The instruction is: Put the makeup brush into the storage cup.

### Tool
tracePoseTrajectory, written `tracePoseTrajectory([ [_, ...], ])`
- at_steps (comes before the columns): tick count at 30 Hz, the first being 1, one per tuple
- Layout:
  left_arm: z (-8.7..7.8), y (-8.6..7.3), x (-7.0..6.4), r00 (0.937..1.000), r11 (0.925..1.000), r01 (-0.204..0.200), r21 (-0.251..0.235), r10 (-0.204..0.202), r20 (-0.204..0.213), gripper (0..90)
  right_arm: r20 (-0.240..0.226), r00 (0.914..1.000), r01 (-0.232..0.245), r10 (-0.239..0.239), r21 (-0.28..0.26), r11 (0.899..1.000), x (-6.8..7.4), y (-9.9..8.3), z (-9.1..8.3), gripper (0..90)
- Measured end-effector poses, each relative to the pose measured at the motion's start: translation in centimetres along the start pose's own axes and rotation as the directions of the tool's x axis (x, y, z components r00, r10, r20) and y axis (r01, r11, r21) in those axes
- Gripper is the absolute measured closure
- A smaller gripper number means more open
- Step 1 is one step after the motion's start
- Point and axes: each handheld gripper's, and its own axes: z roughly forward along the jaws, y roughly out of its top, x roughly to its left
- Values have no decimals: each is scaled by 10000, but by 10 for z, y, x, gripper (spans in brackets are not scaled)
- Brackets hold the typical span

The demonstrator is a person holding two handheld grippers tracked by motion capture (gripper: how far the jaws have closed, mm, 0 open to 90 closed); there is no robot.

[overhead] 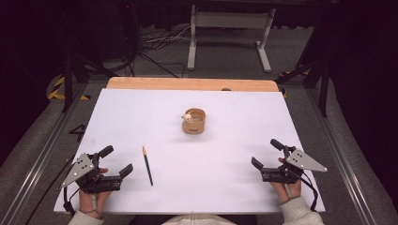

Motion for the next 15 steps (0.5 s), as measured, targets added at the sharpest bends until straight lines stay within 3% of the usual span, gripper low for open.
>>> tracePoseTrajectory([
  [15,1,6,-3,9999,10000,62,55,-62,119,1,-451,9990,7,-12,-111,9999,0,0,3,0],
])
